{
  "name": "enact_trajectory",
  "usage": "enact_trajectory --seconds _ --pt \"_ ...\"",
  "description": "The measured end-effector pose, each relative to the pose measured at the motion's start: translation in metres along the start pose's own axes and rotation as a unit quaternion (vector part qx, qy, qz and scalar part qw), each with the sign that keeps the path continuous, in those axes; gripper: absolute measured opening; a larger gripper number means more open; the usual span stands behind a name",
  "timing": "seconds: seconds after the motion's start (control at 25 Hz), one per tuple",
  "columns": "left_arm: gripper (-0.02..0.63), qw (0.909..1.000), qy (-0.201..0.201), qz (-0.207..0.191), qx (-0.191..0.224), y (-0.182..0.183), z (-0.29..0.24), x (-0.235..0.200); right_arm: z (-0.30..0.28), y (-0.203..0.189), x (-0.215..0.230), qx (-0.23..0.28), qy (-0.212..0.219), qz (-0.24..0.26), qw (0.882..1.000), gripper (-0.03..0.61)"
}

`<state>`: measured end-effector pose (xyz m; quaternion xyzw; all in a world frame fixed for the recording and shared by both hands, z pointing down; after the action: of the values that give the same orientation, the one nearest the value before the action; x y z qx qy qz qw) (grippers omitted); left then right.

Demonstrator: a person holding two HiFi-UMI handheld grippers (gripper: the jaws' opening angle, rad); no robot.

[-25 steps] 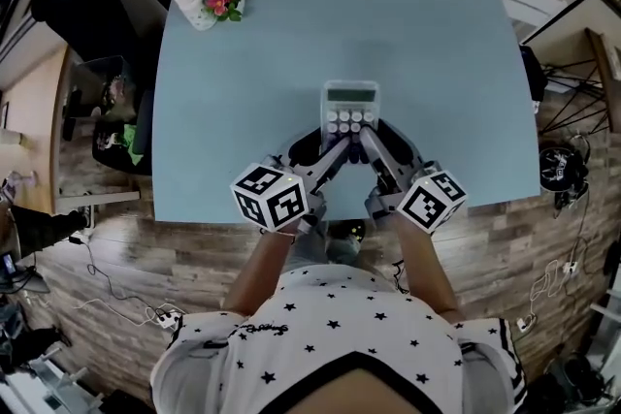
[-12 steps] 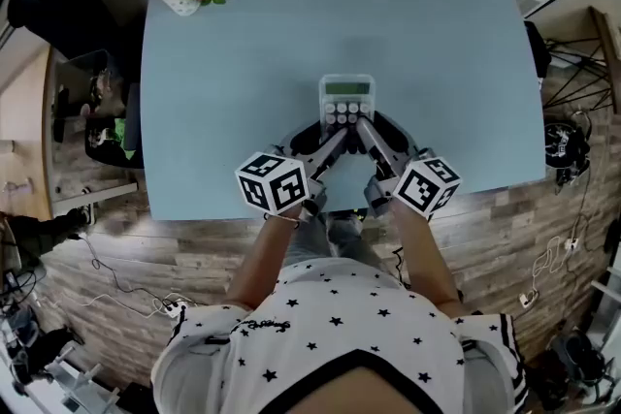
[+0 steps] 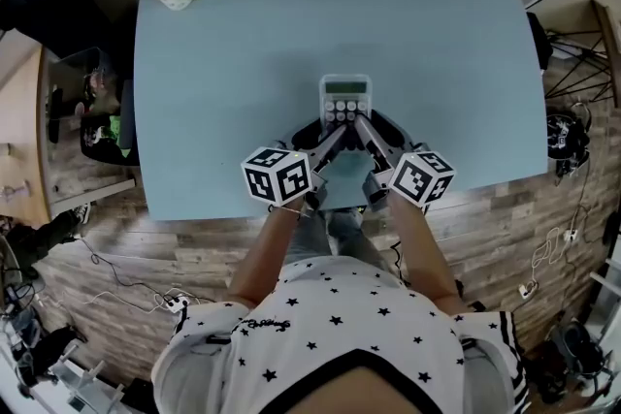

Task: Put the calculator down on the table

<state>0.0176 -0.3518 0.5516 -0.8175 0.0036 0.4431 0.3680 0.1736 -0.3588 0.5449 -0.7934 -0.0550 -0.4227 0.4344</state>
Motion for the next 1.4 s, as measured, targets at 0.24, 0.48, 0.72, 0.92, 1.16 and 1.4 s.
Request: enact_trajectory --seconds 0.24,0.48,0.72,0.92,1.16,1.4 --pt "0.216 0.9994 0.026 -0.009 -0.021 -0.005 -0.002 -0.010 -0.007 -0.010 0.005 -0.018 -0.016 0.010 1.000 0.120" --pt "0.216 0.9981 0.041 -0.012 -0.044 -0.010 -0.005 -0.016 -0.009 -0.016 0.011 -0.033 -0.028 0.014 0.999 0.121" --pt "0.218 0.9967 0.055 -0.017 -0.058 -0.015 -0.008 -0.021 -0.011 -0.022 0.017 -0.047 -0.040 0.018 0.998 0.121" --pt "0.219 0.9952 0.067 -0.020 -0.069 -0.022 -0.011 -0.023 -0.010 -0.027 0.022 -0.058 -0.050 0.023 0.997 0.123" --pt "0.221 0.9926 0.081 -0.035 -0.083 -0.025 -0.016 -0.023 -0.010 -0.029 0.027 -0.066 -0.061 0.031 0.996 0.124" --pt "0.227 0.9902 0.096 -0.050 -0.088 -0.024 -0.019 -0.023 -0.011 -0.031 0.031 -0.072 -0.075 0.034 0.994 0.128"
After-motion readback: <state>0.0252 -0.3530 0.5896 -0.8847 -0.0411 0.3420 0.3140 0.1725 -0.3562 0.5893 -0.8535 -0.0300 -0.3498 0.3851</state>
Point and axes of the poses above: the fingertips, and each gripper's own axes: z backward along the fingers, x to its right, y out of its top, the point moved 7 cm from there along z, backward along the fingers, and after that the axes turned 4 degrees about x, right-handed, at the moved point
